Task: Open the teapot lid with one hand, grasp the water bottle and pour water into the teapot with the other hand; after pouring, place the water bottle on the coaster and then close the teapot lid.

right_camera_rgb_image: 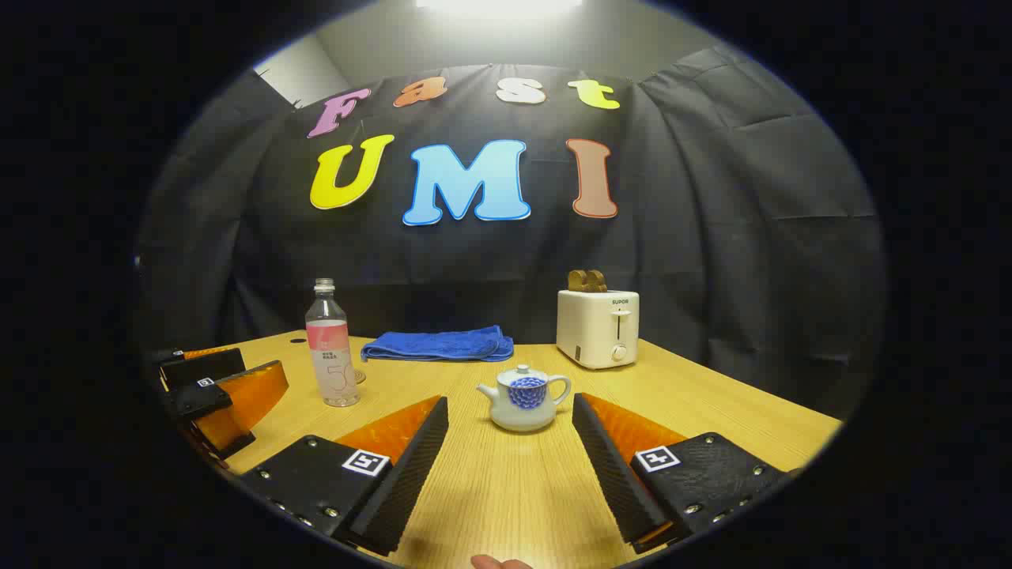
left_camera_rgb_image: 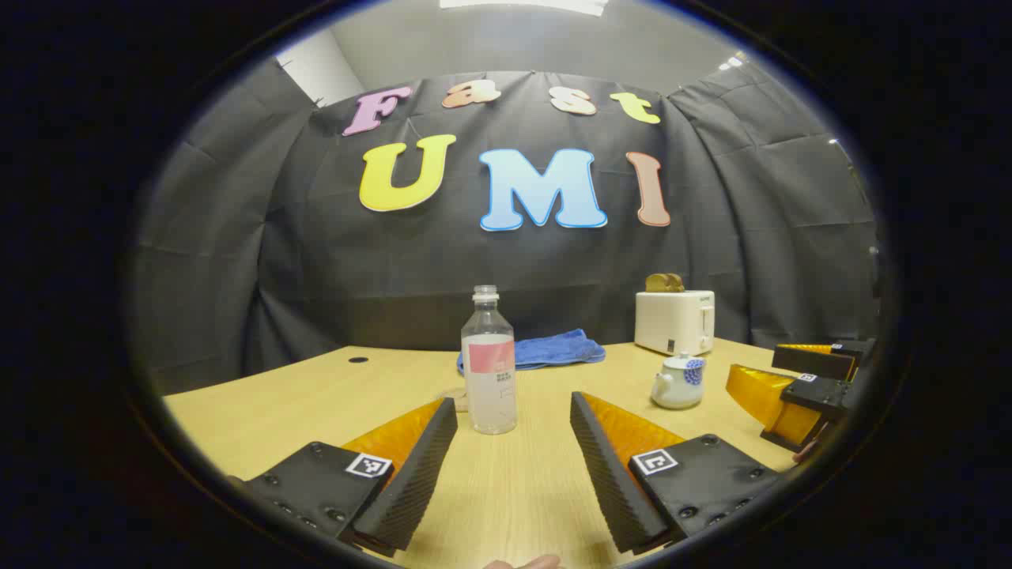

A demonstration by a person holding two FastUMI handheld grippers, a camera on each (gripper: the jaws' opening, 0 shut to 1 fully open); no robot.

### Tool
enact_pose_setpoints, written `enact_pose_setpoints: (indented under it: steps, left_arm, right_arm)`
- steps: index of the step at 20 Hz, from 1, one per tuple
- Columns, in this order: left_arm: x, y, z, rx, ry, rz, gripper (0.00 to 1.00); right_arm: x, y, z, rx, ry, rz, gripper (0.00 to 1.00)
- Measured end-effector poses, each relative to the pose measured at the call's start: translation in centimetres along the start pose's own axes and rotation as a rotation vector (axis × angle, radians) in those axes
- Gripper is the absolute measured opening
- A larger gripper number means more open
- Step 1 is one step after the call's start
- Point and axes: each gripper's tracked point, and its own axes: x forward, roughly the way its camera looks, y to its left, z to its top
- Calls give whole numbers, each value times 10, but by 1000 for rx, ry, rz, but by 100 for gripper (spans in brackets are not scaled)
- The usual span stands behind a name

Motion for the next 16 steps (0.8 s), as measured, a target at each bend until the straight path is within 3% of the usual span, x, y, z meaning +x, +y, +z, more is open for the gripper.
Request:
enact_pose_setpoints:
  steps: [6, 10, 16]
  left_arm:
    - [-2, -4, 1, -1, -1, -32, 100]
    - [0, -9, 2, -1, -1, -56, 100]
    - [-1, -6, 2, -3, -2, -46, 100]
  right_arm:
    - [0, -5, -1, 1, 4, -39, 97]
    - [-1, 5, -1, -2, 1, 2, 97]
    - [0, 1, -1, 1, 3, -26, 97]
